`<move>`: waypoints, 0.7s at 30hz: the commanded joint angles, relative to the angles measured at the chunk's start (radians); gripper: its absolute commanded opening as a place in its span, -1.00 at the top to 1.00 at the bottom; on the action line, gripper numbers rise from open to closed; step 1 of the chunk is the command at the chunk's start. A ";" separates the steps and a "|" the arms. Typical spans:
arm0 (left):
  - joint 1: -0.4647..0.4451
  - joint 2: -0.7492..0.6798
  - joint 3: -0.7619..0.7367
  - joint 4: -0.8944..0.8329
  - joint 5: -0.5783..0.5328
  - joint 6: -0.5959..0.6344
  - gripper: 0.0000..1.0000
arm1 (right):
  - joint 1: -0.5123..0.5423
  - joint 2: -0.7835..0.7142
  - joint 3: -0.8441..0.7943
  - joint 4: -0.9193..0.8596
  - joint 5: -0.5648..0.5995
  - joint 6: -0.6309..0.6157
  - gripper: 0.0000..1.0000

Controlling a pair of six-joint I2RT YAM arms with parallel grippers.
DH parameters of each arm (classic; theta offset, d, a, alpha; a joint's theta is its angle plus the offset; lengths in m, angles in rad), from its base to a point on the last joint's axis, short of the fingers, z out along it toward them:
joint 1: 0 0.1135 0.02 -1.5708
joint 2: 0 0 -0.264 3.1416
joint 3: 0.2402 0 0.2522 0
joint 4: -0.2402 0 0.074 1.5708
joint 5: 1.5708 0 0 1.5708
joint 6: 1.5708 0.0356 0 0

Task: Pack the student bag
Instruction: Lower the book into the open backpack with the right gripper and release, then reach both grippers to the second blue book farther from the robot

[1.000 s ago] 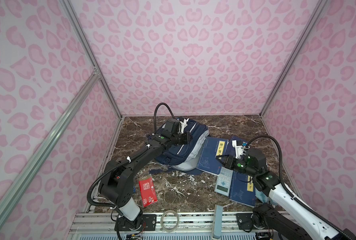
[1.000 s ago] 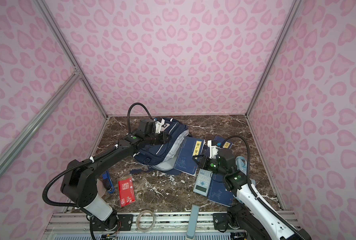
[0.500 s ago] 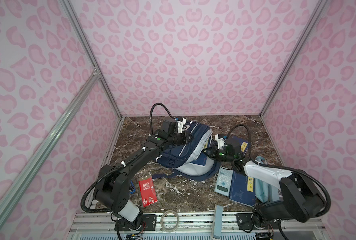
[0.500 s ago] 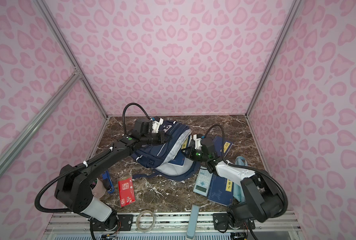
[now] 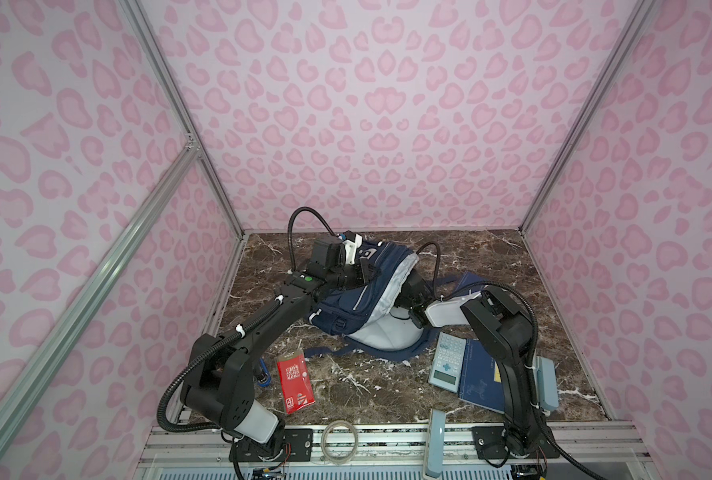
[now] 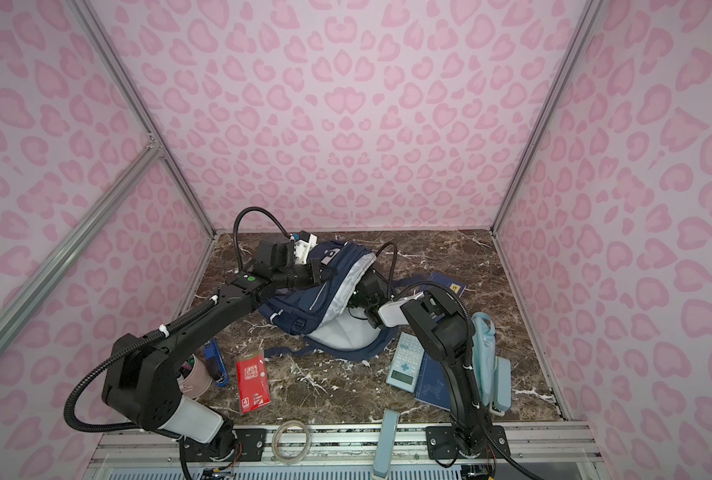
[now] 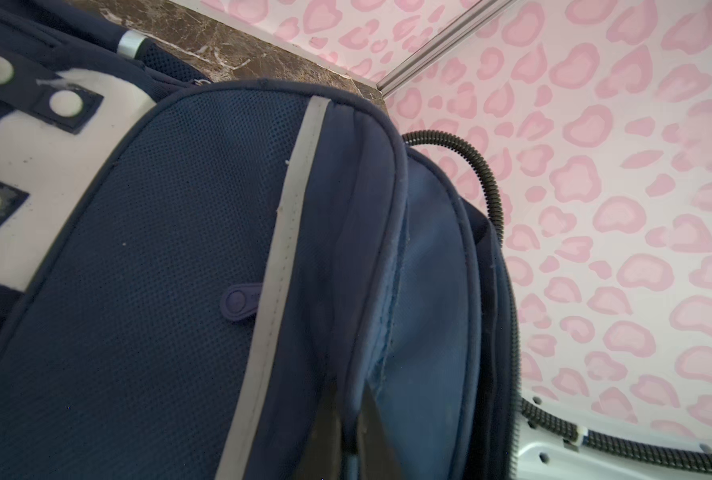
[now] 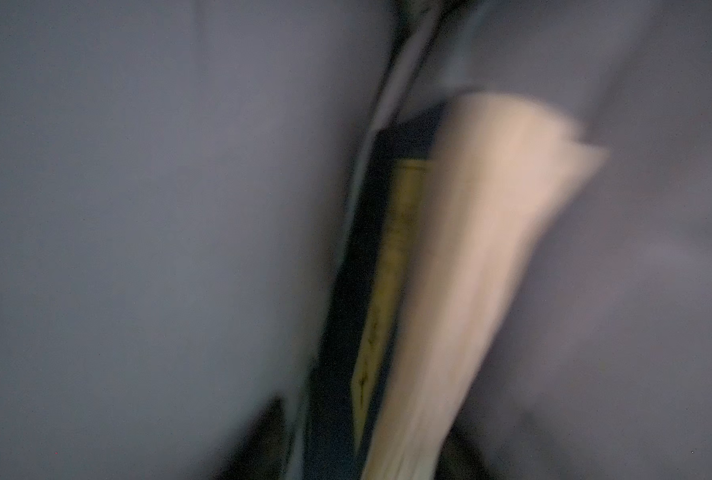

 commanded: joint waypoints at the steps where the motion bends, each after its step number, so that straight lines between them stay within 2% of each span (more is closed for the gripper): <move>1: 0.006 -0.013 -0.029 0.081 -0.070 -0.009 0.93 | -0.002 -0.069 -0.052 -0.059 0.020 -0.079 -0.51; 2: 0.006 -0.015 -0.040 0.088 -0.094 -0.010 0.93 | -0.003 -0.108 -0.073 -0.105 0.024 -0.107 -0.57; 4: 0.006 -0.013 -0.055 0.099 -0.140 -0.011 0.93 | -0.006 -0.179 -0.112 -0.192 0.026 -0.164 -0.57; 12: -0.005 -0.001 -0.139 0.159 -0.250 -0.033 0.93 | -0.012 -0.559 -0.285 -0.547 0.109 -0.373 -0.26; 14: -0.007 -0.007 -0.159 0.165 -0.267 -0.042 0.93 | -0.022 -0.636 -0.303 -0.630 0.115 -0.404 -0.25; 16: -0.021 -0.014 -0.175 0.165 -0.292 -0.042 0.81 | -0.045 -0.703 -0.316 -0.712 0.116 -0.433 -0.33; 19: -0.052 -0.017 -0.177 0.159 -0.323 -0.035 0.72 | -0.091 -0.811 -0.337 -0.809 0.155 -0.485 -0.70; 20: -0.064 -0.017 -0.171 0.146 -0.338 -0.031 0.66 | -0.107 -0.839 -0.340 -0.838 0.176 -0.493 -0.80; 21: -0.075 -0.018 -0.164 0.136 -0.361 -0.026 0.45 | -0.129 -0.866 -0.342 -0.867 0.198 -0.498 -0.92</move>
